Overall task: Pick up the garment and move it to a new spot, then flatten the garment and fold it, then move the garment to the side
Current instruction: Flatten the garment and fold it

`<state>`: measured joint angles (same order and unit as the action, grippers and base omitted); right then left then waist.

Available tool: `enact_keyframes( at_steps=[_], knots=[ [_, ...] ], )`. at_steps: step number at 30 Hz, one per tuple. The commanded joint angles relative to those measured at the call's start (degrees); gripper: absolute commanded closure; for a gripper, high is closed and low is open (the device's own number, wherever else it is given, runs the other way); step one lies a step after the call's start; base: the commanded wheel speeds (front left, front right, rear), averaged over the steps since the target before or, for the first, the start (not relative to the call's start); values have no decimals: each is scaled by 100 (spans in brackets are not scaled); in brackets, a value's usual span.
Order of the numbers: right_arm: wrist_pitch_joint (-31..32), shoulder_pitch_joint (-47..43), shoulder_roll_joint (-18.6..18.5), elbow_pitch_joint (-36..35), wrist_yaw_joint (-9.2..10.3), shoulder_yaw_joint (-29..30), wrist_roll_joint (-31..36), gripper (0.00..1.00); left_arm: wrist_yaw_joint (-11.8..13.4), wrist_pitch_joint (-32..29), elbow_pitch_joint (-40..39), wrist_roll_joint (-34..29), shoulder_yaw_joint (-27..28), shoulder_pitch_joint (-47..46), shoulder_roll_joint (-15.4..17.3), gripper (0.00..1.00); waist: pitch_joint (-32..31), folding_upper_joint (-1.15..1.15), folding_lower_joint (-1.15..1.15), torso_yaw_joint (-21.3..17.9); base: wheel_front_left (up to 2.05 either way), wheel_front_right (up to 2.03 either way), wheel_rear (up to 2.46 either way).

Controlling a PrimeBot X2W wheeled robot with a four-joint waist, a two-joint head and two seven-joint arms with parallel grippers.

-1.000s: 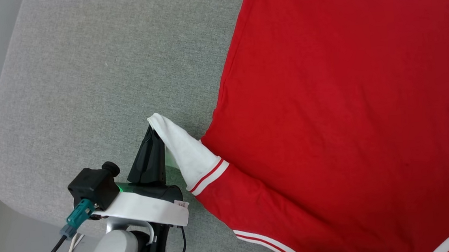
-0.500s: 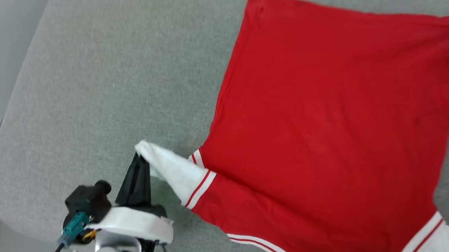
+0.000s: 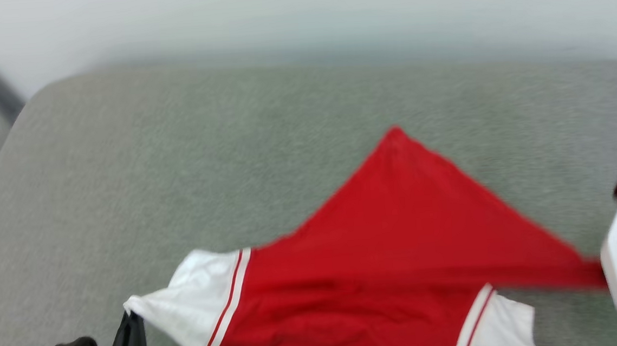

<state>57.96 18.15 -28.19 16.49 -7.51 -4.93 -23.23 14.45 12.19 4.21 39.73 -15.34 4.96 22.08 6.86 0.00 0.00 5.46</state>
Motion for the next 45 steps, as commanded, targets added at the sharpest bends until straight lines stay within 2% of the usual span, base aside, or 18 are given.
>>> enact_keyframes(
  at_steps=[1,6,8,9,10,11,15,19,21,25,26,31,38,45],
  knots=[
    [127,-523,-8,-186,4,74,-101,100,63,-42,-33,39,59,145,70,100,-576,0,0,-648,0,0,0],
    [621,-2080,279,-879,4,311,-185,100,180,-156,-126,137,161,455,184,100,-745,0,0,-976,0,0,0],
    [693,-2336,391,-999,4,411,-210,100,198,-175,-148,145,176,489,197,100,-745,0,0,-1013,0,0,0],
    [753,-2543,487,-1121,4,468,-211,89,212,-186,-175,164,187,514,205,100,-741,0,0,-1052,0,0,0],
    [778,-2717,596,-1233,4,518,-222,55,225,-203,-196,174,188,529,208,100,-737,0,0,-1083,0,0,0],
    [731,-2837,743,-1359,4,563,-288,0,229,-224,-216,181,187,544,215,100,-725,0,0,-1114,0,0,0],
    [83,-2849,1027,-1725,4,837,-232,0,269,-294,-313,134,133,498,238,100,-636,0,0,-1166,0,0,0],
    [-1297,-2368,1158,-1817,4,1089,-37,0,242,-355,-392,68,49,283,259,100,-431,0,0,-1116,0,0,0],
    [-2012,-2113,1219,-1696,3,1096,-8,0,220,-374,-418,17,7,156,263,100,-299,0,0,-1069,0,0,0],
    [-2894,-1290,1246,-1171,3,923,-155,0,123,-383,-473,-47,-84,-251,225,100,92,0,0,-885,0,0,0],
    [-2946,-1129,1234,-1069,3,835,-156,0,109,-391,-462,-54,-105,-338,219,100,172,0,0,-838,0,0,0],
    [-2625,-272,1065,-700,3,263,-258,0,-46,-375,-409,-176,-244,-870,181,100,611,0,0,-607,0,0,0],
    [-1243,700,926,-369,3,-590,-471,0,-231,-332,-283,-300,-447,-1428,81,100,1058,0,0,-326,0,0,0],
    [-362,1175,967,159,3,-953,-516,0,-334,-216,-176,-327,-550,-1707,-42,100,1336,0,0,-138,0,0,0]
  ],
)
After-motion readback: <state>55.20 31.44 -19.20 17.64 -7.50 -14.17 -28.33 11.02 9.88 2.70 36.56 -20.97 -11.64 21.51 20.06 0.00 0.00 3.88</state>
